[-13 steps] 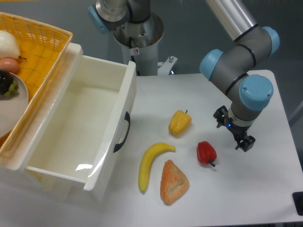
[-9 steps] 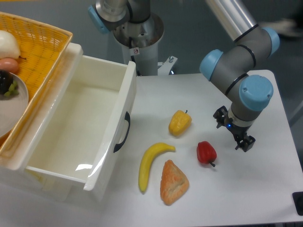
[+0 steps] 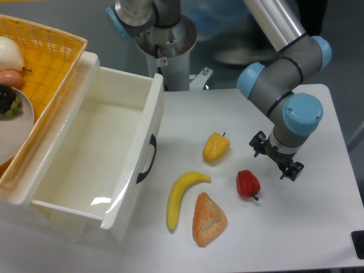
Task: Pick up the red pepper
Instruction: 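Move the gripper over the red bell pepper and open it, then lower the open gripper around the red bell pepper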
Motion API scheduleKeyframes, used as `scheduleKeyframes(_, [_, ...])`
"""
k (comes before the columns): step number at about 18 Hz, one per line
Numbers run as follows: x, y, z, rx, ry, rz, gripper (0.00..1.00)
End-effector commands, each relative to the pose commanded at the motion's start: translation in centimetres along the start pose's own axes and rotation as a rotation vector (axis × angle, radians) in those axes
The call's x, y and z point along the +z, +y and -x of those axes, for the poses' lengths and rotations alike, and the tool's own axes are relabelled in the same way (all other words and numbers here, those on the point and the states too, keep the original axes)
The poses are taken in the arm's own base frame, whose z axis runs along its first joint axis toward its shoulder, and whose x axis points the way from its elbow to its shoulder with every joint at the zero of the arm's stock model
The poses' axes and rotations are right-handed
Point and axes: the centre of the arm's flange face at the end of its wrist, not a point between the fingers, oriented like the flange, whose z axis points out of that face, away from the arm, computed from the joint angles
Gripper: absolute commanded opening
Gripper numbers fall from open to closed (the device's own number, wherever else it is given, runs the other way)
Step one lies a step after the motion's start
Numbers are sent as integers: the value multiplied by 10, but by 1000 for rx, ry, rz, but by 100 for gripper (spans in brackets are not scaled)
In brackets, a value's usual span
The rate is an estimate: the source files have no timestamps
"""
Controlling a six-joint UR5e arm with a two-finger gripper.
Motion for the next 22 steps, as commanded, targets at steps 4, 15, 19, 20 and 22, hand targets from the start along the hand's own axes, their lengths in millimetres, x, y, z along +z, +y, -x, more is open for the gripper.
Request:
scheduleKeyframes(4, [11,-8,2,-229,17,-11,100])
scheduleKeyframes(15, [24,-20,4,-627,65,-76,100])
scheduleKeyframes(19, [31,-25,7,-691,84,-109,100])
scheduleKeyframes(20, [32,-27,7,-698,80,-112,100])
scheduleKeyframes(22, [39,-34,3,-701,86,-105,100])
